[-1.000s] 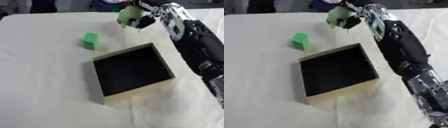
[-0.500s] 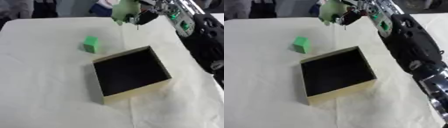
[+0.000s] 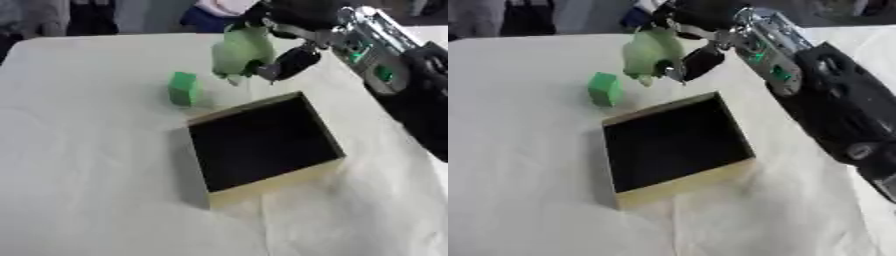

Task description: Pick up objects on the table and place them in the box.

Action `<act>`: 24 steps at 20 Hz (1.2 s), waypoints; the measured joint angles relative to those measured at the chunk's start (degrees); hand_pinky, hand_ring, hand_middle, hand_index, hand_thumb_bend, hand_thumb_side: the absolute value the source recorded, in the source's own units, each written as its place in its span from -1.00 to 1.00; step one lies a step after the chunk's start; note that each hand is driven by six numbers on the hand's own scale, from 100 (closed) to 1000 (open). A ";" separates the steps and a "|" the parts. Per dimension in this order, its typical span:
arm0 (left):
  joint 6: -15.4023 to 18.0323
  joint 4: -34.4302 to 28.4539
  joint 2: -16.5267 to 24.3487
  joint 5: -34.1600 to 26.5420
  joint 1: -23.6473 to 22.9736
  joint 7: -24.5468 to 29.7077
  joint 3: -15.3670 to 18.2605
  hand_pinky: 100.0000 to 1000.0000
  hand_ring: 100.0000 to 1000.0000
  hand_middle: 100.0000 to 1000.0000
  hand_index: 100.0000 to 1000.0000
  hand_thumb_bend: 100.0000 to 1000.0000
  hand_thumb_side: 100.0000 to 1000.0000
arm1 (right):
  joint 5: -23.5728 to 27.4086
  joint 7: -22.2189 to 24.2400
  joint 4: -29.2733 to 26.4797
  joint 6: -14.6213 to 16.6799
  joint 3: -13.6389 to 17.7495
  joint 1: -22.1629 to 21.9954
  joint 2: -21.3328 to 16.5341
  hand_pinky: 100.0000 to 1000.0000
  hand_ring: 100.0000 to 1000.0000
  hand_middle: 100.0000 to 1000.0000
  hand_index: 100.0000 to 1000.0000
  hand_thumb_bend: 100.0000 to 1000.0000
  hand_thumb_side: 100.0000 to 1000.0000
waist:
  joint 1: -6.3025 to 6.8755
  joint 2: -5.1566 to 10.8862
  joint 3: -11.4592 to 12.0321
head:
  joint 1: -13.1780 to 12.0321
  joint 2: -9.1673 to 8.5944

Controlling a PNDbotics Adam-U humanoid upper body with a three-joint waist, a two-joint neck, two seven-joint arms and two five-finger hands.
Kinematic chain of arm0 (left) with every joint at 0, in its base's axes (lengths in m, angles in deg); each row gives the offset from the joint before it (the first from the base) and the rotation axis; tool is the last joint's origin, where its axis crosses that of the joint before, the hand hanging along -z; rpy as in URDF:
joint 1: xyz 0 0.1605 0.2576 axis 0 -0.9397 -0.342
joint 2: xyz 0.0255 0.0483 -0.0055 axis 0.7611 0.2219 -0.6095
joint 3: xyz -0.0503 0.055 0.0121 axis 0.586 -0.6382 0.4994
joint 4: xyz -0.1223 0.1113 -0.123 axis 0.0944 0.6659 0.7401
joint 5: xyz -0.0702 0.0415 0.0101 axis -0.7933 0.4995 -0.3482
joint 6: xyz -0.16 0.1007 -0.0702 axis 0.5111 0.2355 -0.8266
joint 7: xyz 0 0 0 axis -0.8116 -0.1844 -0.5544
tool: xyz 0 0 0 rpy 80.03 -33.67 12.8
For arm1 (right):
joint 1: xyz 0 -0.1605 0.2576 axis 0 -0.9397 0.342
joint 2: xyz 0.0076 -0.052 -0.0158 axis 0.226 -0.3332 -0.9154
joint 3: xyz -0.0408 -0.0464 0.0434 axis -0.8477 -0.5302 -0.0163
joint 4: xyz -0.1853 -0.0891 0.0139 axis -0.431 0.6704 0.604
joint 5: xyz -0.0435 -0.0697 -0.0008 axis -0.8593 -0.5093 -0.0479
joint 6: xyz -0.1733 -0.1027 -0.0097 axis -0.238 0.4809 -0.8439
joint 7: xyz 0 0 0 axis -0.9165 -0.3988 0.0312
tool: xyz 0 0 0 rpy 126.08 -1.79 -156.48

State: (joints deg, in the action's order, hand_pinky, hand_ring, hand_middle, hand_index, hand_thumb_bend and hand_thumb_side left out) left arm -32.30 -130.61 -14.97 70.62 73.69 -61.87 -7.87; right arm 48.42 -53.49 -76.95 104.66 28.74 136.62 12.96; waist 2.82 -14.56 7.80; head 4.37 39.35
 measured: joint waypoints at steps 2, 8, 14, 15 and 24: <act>-0.01 0.00 0.01 0.02 0.00 0.01 0.00 0.57 0.49 0.56 0.96 -0.74 1.00 | 1.75 -0.24 -2.93 0.54 -0.77 -0.95 -1.72 0.48 0.31 -0.20 0.41 -1.00 -0.41 | 0.27 -0.26 -0.06 | -0.07 0.15; -0.09 0.00 0.21 0.21 -0.31 0.05 0.00 0.57 0.48 0.56 0.95 -0.74 1.00 | 6.39 -0.23 -11.67 -0.91 -1.39 -4.46 -6.19 0.47 0.31 -0.20 0.42 -1.00 -0.40 | 0.88 -1.32 -0.28 | -0.52 0.38; -0.14 0.00 0.22 0.26 -0.42 0.01 -0.01 0.56 0.48 0.56 0.95 -0.74 1.00 | 7.15 0.47 -20.10 -5.04 -1.24 -8.36 -10.03 0.46 0.30 -0.20 0.41 -1.00 -0.40 | 0.99 -2.44 -0.28 | -1.03 0.40; -0.16 0.00 0.22 0.26 -0.42 -0.01 -0.01 0.56 0.48 0.56 0.95 -0.74 1.00 | 7.22 0.88 -21.48 -5.85 -1.13 -8.92 -10.47 0.46 0.30 -0.20 0.41 -1.00 -0.40 | 1.00 -2.62 -0.27 | -1.03 0.40; -0.32 0.00 0.17 0.26 -0.42 -0.17 -0.02 0.56 0.48 0.55 0.95 -0.74 1.00 | 7.63 6.95 -32.77 -12.56 -1.45 -12.49 -13.82 0.44 0.30 -0.20 0.41 -1.00 -0.41 | 0.94 -3.29 0.03 | -0.61 0.40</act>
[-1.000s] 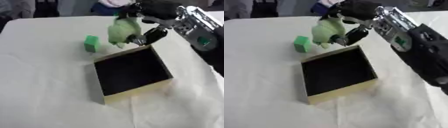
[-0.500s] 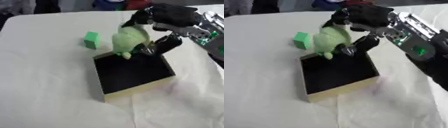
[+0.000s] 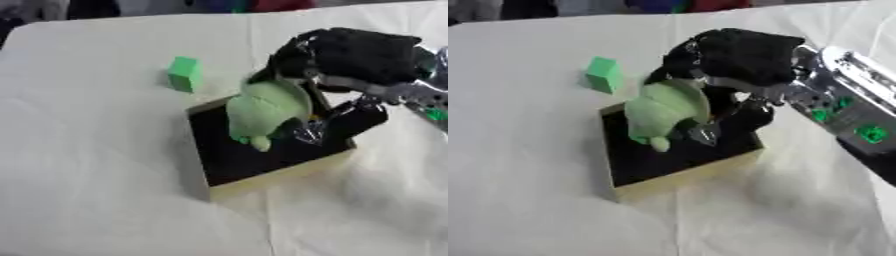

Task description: Pick up objects on the table and place them in the box.

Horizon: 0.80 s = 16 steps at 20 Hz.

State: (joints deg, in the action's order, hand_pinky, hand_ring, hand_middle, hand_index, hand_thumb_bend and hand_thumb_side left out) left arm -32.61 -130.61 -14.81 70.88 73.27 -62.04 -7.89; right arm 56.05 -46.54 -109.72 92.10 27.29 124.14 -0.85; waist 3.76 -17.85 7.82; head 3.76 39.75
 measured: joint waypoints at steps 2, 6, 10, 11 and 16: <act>0.00 0.00 -0.02 0.00 0.00 0.00 0.00 0.56 0.48 0.55 0.95 -0.74 1.00 | 0.09 1.28 -0.95 -0.78 -0.21 -0.13 -0.06 0.44 0.30 -0.19 0.41 -1.00 -0.39 | -0.01 -0.01 0.03 | 0.12 0.00; -0.01 0.00 -0.10 0.00 0.00 -0.01 0.00 0.56 0.47 0.55 0.95 -0.75 1.00 | 0.20 3.32 -1.46 -1.11 -0.81 -0.18 -0.07 0.43 0.30 -0.16 0.44 -1.00 -0.37 | -0.04 -0.05 0.04 | 0.27 0.00; -0.01 0.00 -0.26 0.00 0.01 -0.01 0.00 0.56 0.47 0.55 0.95 -0.75 1.00 | -0.20 4.61 -1.48 -1.89 -1.06 -0.19 -0.07 0.44 0.31 -0.16 0.45 -1.00 -0.37 | -0.07 -0.10 0.09 | 0.41 0.00; -0.01 0.00 -0.26 0.00 0.01 -0.01 -0.01 0.56 0.47 0.55 0.95 -0.75 1.00 | -0.40 4.74 -1.48 -2.17 -1.06 -0.19 -0.07 0.44 0.31 -0.15 0.45 -1.00 -0.37 | -0.07 -0.11 0.10 | 0.42 0.00; -0.01 0.00 -0.27 0.00 0.05 -0.01 -0.01 0.56 0.47 0.55 0.95 -0.74 1.00 | -1.52 4.88 -1.56 -3.58 -1.04 -0.29 -0.05 0.44 0.32 -0.12 0.48 -1.00 -0.33 | -0.12 -0.19 0.28 | 0.44 -0.02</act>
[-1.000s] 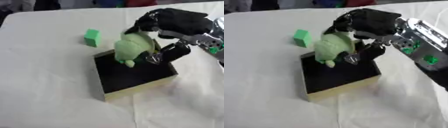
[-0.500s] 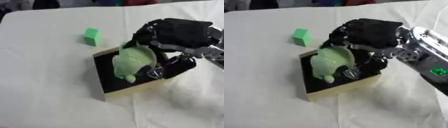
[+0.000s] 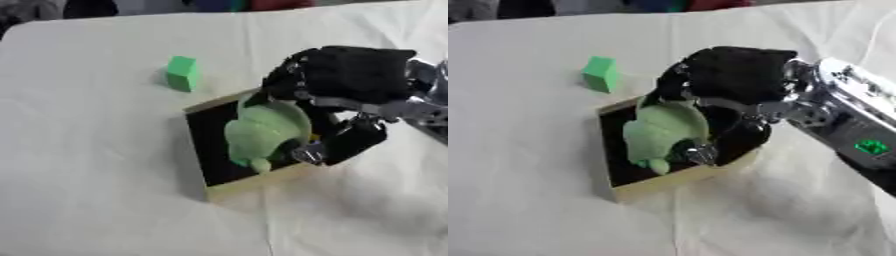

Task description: Pick up objects on the table and place them in the box.

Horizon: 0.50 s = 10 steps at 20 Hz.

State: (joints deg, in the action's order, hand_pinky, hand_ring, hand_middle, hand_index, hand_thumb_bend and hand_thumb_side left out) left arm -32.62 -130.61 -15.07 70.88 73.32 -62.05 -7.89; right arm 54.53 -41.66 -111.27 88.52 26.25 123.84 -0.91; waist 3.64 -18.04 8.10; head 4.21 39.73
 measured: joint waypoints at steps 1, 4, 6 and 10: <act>0.00 0.00 0.00 0.00 0.02 0.00 0.00 0.56 0.47 0.55 0.95 -0.74 1.00 | -0.15 0.08 -0.01 -0.25 0.00 -0.05 0.00 0.44 0.33 -0.10 0.50 -1.00 -0.36 | -0.03 -0.08 0.06 | 0.01 -0.01; 0.00 0.00 -0.03 0.00 0.05 0.00 0.00 0.56 0.47 0.54 0.94 -0.74 1.00 | -0.59 0.54 -0.01 -0.96 -0.02 -0.16 0.01 0.45 0.34 -0.05 0.55 -1.00 -0.30 | -0.10 -0.42 0.20 | 0.03 -0.05; 0.00 0.00 -0.03 0.00 0.08 0.00 0.00 0.56 0.47 0.54 0.94 -0.74 1.00 | -0.83 0.82 0.08 -1.34 -0.06 -0.31 0.03 0.47 0.38 0.04 0.60 -1.00 -0.28 | -0.13 -0.56 0.37 | 0.04 -0.10; 0.00 0.00 -0.04 0.00 0.29 0.00 -0.01 0.56 0.46 0.54 0.94 -0.74 1.00 | -1.71 2.46 0.75 -1.04 -0.66 -0.36 0.13 0.50 0.48 0.30 0.78 -0.98 -0.25 | -0.21 -0.75 0.49 | 0.07 -0.53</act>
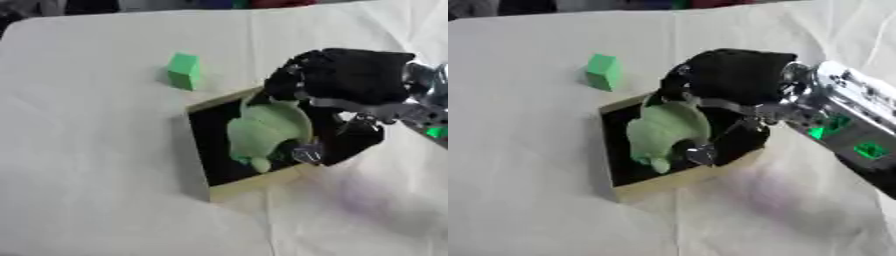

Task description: Pick up objects on the table and place them in the box.

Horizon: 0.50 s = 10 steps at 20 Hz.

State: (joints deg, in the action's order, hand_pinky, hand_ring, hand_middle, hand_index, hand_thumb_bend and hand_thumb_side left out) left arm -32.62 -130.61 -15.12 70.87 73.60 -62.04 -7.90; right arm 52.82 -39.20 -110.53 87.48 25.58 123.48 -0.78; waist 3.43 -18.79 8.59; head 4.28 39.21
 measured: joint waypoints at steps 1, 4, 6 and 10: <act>0.00 0.00 0.00 0.00 0.04 0.00 0.00 0.56 0.46 0.54 0.94 -0.74 1.00 | -0.49 0.62 0.23 0.28 -0.06 0.00 0.02 0.50 0.49 0.32 0.80 -0.94 -0.25 | 0.00 -0.06 0.00 | 0.01 -0.02; 0.00 0.00 -0.03 0.00 0.05 0.00 -0.01 0.56 0.46 0.54 0.94 -0.74 1.00 | -2.70 2.24 0.91 1.37 -0.19 0.03 0.09 0.54 0.59 0.51 0.95 -0.65 -0.19 | -0.01 -0.22 0.00 | 0.18 -0.04; 0.00 0.00 -0.03 0.00 0.06 0.00 -0.01 0.56 0.46 0.54 0.94 -0.74 1.00 | -4.69 2.85 1.41 1.99 -0.23 0.07 0.15 0.55 0.61 0.54 1.00 -0.57 -0.12 | -0.01 -0.23 0.01 | 0.26 -0.04; 0.00 0.00 -0.04 0.00 0.06 0.00 -0.01 0.56 0.46 0.54 0.94 -0.73 1.00 | -8.12 3.46 2.29 2.96 -0.36 0.09 0.62 0.56 0.63 0.56 1.00 -0.52 -0.06 | 0.00 -0.23 0.01 | 0.37 -0.16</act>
State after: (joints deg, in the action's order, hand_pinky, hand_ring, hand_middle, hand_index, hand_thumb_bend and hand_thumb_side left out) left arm -32.62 -130.61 -15.15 70.87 73.66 -62.04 -7.90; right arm 44.70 -35.74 -108.23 90.43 25.22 123.57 -0.16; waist 3.43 -19.02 8.60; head 4.65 39.05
